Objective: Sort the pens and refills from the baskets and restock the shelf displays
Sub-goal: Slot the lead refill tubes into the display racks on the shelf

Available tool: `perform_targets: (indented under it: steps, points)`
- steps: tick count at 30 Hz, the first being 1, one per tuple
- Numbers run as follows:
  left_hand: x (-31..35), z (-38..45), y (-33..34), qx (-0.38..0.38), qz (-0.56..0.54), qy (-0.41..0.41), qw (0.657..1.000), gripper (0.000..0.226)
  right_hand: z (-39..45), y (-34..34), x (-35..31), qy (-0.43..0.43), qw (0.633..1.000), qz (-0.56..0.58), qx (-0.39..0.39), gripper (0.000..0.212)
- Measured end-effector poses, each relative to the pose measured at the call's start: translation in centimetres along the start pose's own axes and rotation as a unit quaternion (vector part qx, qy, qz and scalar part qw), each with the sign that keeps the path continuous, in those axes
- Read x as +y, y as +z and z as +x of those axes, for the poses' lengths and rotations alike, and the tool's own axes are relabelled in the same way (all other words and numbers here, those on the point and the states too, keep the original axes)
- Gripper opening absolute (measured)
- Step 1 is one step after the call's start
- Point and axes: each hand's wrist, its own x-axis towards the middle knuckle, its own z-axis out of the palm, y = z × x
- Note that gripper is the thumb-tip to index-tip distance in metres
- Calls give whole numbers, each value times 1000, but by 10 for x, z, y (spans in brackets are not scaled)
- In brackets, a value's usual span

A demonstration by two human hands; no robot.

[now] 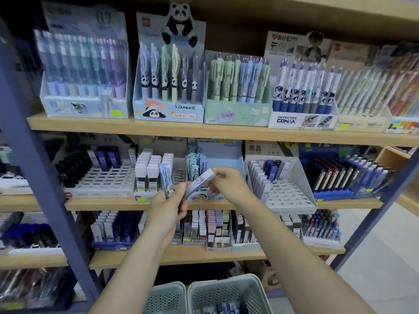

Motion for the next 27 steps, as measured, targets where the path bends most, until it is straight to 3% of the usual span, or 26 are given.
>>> perform_targets:
  steps: [3, 5, 10, 16, 20, 27]
  points:
    - [-2, 4, 13, 38, 15, 8, 999, 24, -21, -15, -7, -9, 981, 165, -97, 23]
    - [-4, 4, 24, 59, 30, 12, 998, 24, -31, -24, -12, -22, 972, 201, -118, 17]
    - [-7, -7, 59, 12, 62, 22, 998, 21, -41, -50, -11, -42, 978, 205, -21, 13]
    - [-16, -16, 110, -55, 146, 30, 987, 13, -55, -97, 8, -38, 974, 208, 79, 25]
    - [-25, -16, 143, -55, 185, 40, 980, 11, -65, -133, 21, -8, 969, 227, 96, 24]
    - [-39, -11, 164, -59, 219, 13, 974, 31, -63, -192, 50, 22, 958, 257, 122, 33]
